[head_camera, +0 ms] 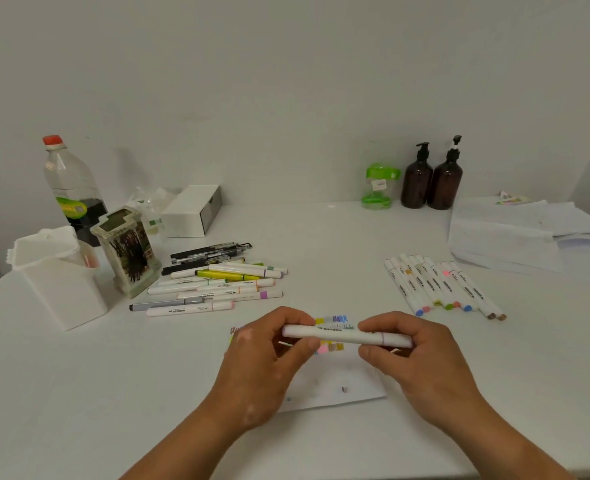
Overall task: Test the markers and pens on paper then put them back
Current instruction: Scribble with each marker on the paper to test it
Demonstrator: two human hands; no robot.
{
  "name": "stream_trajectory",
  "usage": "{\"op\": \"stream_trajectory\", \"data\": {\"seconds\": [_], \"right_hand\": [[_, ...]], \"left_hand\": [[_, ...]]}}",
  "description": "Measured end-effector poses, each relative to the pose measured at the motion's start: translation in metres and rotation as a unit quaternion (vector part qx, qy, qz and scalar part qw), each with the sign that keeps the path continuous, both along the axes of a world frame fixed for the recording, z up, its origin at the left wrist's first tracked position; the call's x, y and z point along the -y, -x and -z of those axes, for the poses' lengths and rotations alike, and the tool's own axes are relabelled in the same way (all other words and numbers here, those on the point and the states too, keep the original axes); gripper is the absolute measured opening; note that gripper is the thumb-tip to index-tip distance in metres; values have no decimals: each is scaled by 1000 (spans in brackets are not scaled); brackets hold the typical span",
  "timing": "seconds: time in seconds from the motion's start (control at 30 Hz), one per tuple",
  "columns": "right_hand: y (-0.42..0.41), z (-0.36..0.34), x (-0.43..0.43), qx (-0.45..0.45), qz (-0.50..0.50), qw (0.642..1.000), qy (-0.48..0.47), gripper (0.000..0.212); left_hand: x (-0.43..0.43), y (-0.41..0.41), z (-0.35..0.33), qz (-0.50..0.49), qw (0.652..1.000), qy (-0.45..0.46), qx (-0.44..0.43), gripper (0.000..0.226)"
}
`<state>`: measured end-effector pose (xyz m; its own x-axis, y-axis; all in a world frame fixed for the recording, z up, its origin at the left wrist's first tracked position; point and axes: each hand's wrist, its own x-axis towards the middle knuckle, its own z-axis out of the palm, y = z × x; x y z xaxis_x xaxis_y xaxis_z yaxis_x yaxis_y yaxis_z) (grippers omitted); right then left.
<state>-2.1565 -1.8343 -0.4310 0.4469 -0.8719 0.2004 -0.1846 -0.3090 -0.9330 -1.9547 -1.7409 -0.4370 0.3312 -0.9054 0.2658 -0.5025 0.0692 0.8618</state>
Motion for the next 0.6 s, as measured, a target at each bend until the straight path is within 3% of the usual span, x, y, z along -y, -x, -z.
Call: {"op": "stream_trajectory", "data": {"seconds": [0.17,0.23,0.4,0.47,0.6], "right_hand": [[4,-1,1,103,-48,988,-106,31],[3,4,1,123,-53,981,-144,27],[-3,11,2,145,-69,974,-160,16],[-6,13,1,140,-98,973,-156,28],[-10,17,-1,133,-143,968,-156,25]], "left_hand": [[-4,0,3,-9,999,22,32,20],[-4,1,5,2,996,12,90,15],[3,10,10,82,958,-32,272,30],[8,14,10,99,949,-14,299,37],[15,18,14,109,948,13,299,41]]}}
